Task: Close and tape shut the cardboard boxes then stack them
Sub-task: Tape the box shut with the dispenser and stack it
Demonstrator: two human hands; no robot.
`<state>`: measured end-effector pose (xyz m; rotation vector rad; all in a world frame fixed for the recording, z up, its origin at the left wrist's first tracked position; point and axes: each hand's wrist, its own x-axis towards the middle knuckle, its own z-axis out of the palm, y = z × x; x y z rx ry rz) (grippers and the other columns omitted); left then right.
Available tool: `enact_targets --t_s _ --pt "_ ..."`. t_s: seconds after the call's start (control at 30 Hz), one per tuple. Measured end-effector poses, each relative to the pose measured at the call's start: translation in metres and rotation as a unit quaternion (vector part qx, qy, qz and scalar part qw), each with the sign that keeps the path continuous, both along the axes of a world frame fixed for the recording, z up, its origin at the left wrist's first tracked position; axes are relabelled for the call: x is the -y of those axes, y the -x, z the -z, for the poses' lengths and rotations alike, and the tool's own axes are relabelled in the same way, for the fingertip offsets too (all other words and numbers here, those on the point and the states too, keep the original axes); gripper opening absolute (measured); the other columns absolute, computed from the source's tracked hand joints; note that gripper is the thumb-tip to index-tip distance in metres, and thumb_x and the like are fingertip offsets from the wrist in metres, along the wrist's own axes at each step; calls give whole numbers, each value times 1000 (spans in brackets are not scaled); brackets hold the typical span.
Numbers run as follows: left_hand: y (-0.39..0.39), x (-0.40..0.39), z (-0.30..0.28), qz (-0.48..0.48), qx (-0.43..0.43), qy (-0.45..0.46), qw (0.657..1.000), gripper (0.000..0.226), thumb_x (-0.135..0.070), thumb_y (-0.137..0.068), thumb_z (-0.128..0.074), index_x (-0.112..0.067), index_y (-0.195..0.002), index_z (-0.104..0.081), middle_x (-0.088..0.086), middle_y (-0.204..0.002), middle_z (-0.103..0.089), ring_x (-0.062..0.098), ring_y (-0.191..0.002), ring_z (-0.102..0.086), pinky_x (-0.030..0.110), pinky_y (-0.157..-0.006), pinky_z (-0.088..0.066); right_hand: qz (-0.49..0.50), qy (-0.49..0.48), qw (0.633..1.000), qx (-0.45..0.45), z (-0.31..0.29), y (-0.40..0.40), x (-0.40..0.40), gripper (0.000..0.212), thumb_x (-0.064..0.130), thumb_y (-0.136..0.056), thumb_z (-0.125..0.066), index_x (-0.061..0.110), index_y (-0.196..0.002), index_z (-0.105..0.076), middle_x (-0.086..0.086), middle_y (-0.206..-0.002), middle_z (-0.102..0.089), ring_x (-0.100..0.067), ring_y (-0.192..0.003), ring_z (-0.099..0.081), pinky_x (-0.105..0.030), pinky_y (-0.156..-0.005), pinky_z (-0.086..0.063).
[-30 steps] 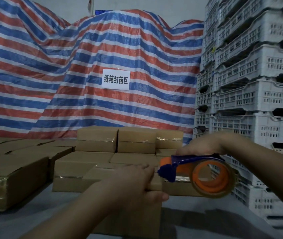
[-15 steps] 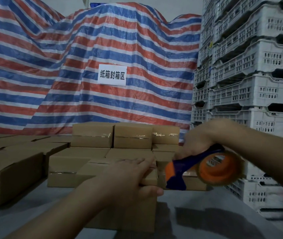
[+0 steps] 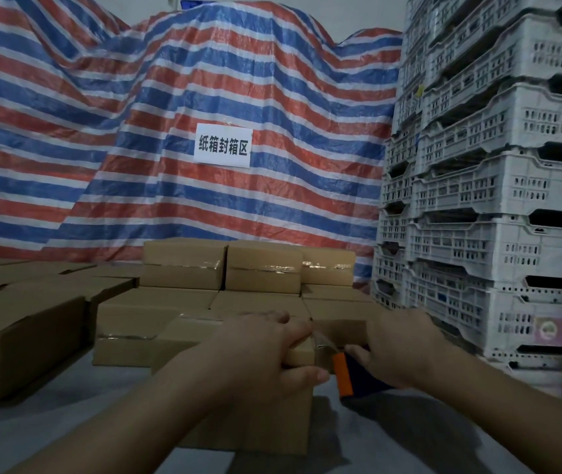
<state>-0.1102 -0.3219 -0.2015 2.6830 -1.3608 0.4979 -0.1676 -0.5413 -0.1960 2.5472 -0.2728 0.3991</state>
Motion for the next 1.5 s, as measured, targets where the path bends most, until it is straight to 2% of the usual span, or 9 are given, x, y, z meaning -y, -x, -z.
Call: enact_targets --t_s 0.13,0.47,0.53,0.7,0.9,1.1,1.23,1.33,1.5 --pt "-3 1 4 -5 -2 6 1000 70 -79 -84 -37 -51 -144 -15 -2 -155 -31 22 -136 -37 38 -101 -35 0 -79 993 88 31 -4 -2 64 73 -96 -27 24 -64 -53 7 -62 -52 -8 -52 -45 -27 -45 -28" --pt "-1 0 1 4 19 2 1000 73 -78 -85 -37 -42 -147 -23 0 -149 -40 21 -131 -42 38 -97 -36 -28 -242 966 86 11 4 -7 66 67 -99 -14 27 -95 -66 4 -88 -66 -10 -81 -62 -31 -70 -48" --pt "0 0 1 4 13 -1 1000 73 -78 -86 -37 -42 -147 -23 0 -150 -39 21 -132 -41 38 -98 -36 -126 -373 906 156 -14 0 -19 55 56 -103 -17 28 -107 -63 6 -106 -66 -12 -99 -61 -37 -89 -49" --pt "2 -1 0 7 15 5 1000 75 -78 -85 -36 -41 -149 -24 -1 -150 -39 19 -131 -42 35 -97 -35 -204 -743 624 131 -25 -20 -74 53 50 -106 -31 21 -150 -40 -3 -156 -40 -22 -139 -39 -39 -109 -29" --pt "4 4 2 -26 34 23 999 82 -77 -75 -57 -26 -136 -41 -3 -129 -53 14 -109 -51 30 -90 -39 -195 -816 521 156 20 -27 -100 50 54 -104 -35 38 -151 -37 3 -158 -36 -20 -140 -36 -41 -104 -33" --pt "3 -8 -3 -4 -9 28 1000 105 -72 -81 -56 -25 -156 0 -1 -164 -4 15 -149 -11 32 -117 -10 -206 -843 466 173 25 -24 -102 49 54 -103 -39 35 -148 -44 4 -149 -46 -11 -113 -47 -36 -92 -41" --pt "0 -43 -1 -21 0 160 987 87 -77 -82 -43 -40 -153 -9 -17 -161 -10 3 -144 -14 28 -112 -12 -193 -870 425 157 28 -24 -100 47 57 -100 -42 33 -139 -54 2 -129 -65 -17 -105 -65 -37 -83 -49" --pt "-7 -76 13 -71 -86 335 935 89 -81 -70 -35 -46 -149 -15 -13 -152 -36 -1 -124 -42 27 -101 -41 -156 -890 405 141 38 -28 -97 44 65 -96 -42 32 -113 -66 -7 -93 -79 -25 -83 -77 -44 -83 -55" --pt "-19 -101 50 -65 -302 482 820 85 -72 -64 -51 -49 -144 -31 -13 -144 -40 8 -118 -43 30 -95 -42 -126 -901 383 161 45 -25 -101 58 71 -88 -43 25 -114 -67 -10 -92 -79 -30 -88 -75 -42 -77 -51"
